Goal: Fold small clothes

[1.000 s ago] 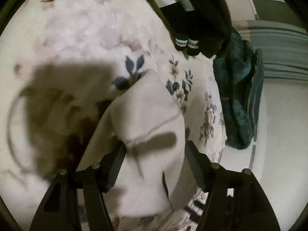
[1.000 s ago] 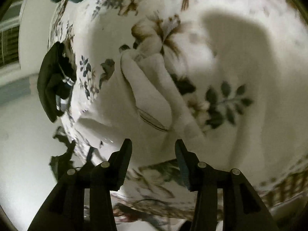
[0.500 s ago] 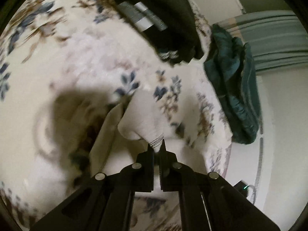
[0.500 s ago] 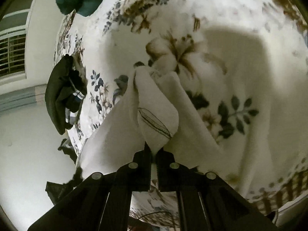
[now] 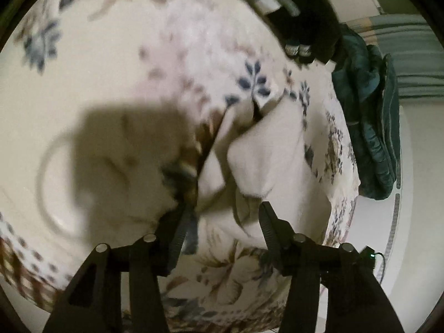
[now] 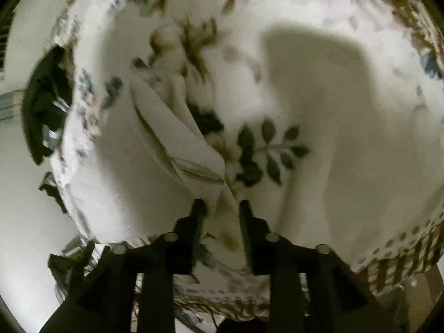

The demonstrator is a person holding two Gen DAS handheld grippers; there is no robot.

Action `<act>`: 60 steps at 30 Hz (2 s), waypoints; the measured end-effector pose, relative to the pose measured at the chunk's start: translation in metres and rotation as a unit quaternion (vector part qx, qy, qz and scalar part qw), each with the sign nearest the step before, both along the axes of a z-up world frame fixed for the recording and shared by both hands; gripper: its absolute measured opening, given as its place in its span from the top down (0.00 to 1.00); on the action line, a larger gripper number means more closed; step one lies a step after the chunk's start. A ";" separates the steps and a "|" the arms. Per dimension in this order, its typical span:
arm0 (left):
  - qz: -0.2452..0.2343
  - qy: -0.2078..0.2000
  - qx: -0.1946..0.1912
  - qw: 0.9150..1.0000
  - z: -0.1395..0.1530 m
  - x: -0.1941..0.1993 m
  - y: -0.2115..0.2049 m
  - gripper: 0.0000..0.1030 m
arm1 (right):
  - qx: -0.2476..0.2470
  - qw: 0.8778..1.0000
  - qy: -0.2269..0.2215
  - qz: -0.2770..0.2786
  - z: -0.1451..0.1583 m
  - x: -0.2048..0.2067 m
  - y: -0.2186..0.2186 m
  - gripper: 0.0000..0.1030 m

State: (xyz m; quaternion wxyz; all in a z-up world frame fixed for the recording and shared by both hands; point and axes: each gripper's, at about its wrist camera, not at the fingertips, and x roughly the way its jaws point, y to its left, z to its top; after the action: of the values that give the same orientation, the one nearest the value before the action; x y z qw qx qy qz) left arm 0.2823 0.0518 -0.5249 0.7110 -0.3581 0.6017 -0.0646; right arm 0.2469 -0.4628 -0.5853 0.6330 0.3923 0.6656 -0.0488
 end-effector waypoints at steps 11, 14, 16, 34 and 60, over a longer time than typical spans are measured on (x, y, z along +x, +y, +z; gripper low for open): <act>-0.101 -0.058 0.016 0.993 0.001 0.116 -0.041 0.55 | 0.028 0.997 -0.066 -0.016 -0.005 0.100 0.000 0.51; -0.137 -0.060 0.025 0.988 -0.015 0.125 -0.058 0.86 | 0.026 0.996 -0.066 -0.045 -0.016 0.113 0.005 0.93; -0.135 -0.061 0.030 0.989 -0.025 0.127 -0.053 0.86 | 0.012 0.996 -0.064 -0.068 -0.020 0.110 -0.005 0.98; -0.087 -0.051 -0.028 0.995 -0.033 0.117 -0.027 0.85 | 0.085 0.994 -0.049 -0.058 -0.027 0.079 -0.006 0.97; -0.048 -0.047 -0.037 0.997 -0.050 0.127 -0.022 0.87 | 0.016 0.997 -0.046 -0.054 -0.045 0.127 0.004 0.90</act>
State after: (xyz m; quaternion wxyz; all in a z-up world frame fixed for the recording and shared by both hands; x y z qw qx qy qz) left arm 0.4090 0.0294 -0.5745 0.7208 -0.3516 0.5813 -0.1378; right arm 0.3734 -0.4586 -0.6304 0.6529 0.4395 0.6145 -0.0544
